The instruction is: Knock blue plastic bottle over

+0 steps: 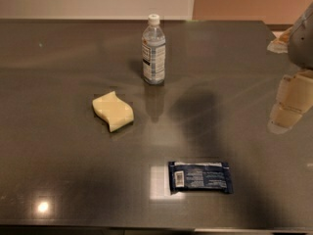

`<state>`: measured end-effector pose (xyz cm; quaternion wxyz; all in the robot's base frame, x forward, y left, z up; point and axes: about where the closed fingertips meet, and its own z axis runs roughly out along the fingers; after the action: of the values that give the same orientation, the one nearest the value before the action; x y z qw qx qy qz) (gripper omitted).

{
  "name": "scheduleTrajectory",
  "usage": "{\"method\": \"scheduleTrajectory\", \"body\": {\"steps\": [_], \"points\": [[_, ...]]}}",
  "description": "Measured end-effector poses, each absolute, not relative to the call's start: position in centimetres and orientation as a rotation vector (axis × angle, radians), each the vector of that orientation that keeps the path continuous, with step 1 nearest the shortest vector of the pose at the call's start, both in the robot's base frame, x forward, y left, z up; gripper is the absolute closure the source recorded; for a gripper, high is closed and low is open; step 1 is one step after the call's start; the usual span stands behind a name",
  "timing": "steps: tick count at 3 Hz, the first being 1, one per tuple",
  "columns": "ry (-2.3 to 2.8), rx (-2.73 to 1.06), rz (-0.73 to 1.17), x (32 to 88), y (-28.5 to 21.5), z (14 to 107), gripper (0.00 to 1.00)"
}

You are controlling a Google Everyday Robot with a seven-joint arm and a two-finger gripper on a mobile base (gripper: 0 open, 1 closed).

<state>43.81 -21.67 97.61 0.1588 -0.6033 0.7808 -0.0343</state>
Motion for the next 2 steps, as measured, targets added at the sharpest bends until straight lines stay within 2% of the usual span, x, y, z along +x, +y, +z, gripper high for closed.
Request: {"method": "scheduleTrajectory", "body": {"steps": [2], "points": [[2.190, -1.740, -0.069, 45.8, -20.5, 98.0, 0.00]]}}
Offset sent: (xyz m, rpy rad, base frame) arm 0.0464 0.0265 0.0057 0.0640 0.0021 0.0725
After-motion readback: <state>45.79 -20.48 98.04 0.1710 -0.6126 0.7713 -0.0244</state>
